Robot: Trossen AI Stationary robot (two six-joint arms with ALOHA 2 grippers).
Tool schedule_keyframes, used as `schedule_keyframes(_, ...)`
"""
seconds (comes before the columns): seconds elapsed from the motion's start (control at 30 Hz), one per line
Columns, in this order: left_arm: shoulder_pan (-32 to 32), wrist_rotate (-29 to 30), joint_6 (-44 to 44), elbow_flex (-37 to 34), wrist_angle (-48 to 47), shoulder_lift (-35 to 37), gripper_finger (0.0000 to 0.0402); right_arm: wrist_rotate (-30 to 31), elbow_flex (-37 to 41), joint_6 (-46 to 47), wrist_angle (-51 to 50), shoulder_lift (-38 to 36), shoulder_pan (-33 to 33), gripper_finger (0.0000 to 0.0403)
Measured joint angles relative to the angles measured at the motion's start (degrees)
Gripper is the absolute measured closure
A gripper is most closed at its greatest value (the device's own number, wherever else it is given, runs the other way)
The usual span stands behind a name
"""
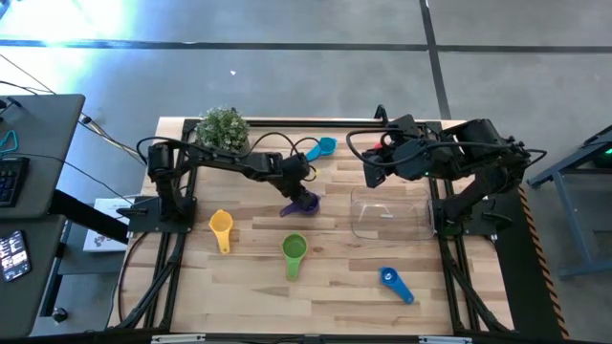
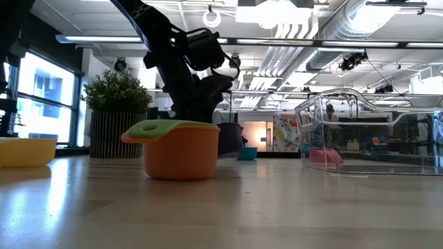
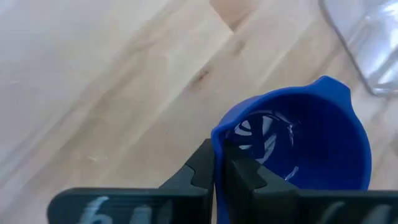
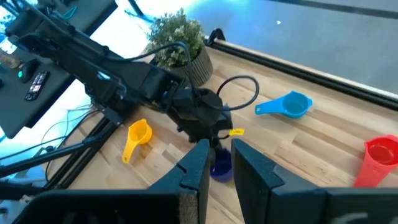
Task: Nest measuring cups in basket
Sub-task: Stack the violet measuring cup on top of the green measuring cup
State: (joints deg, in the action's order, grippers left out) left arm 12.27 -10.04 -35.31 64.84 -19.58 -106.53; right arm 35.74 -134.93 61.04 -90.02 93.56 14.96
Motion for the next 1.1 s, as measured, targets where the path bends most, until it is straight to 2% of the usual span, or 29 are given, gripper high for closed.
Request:
schedule_keyframes(0.13, 0.0, -3.0, 0.0, 0.3, -0.8, 1.0, 0.0397, 1.9, 0.0, 0.4, 0.0, 0.0, 0.0, 0.0343)
schedule_keyframes(0.4, -0.3, -4.3, 0.2, 4.3, -9.7, 4.7, 0.0396, 6.0, 0.0, 0.1, 0.0, 0.0, -0.6, 0.0343)
schedule_keyframes(0.63, -1.8, -3.2, -8.2, 6.6, -12.8, 9.2, 0.0396, 3.8, 0.0, -4.6, 0.0, 0.0, -4.3, 0.0343)
schedule_keyframes(0.8, -5.0, 1.9, -18.2, 6.8, -13.7, 12.1, 0.0396, 0.5, 0.0, -8.3, 0.0, 0.0, -7.5, 0.0343)
schedule_keyframes(1.1, -12.8, 12.3, -35.7, 6.8, -16.9, 13.6, 0.0396, -0.4, 0.0, -17.1, 0.0, 0.0, -11.5, 0.0343)
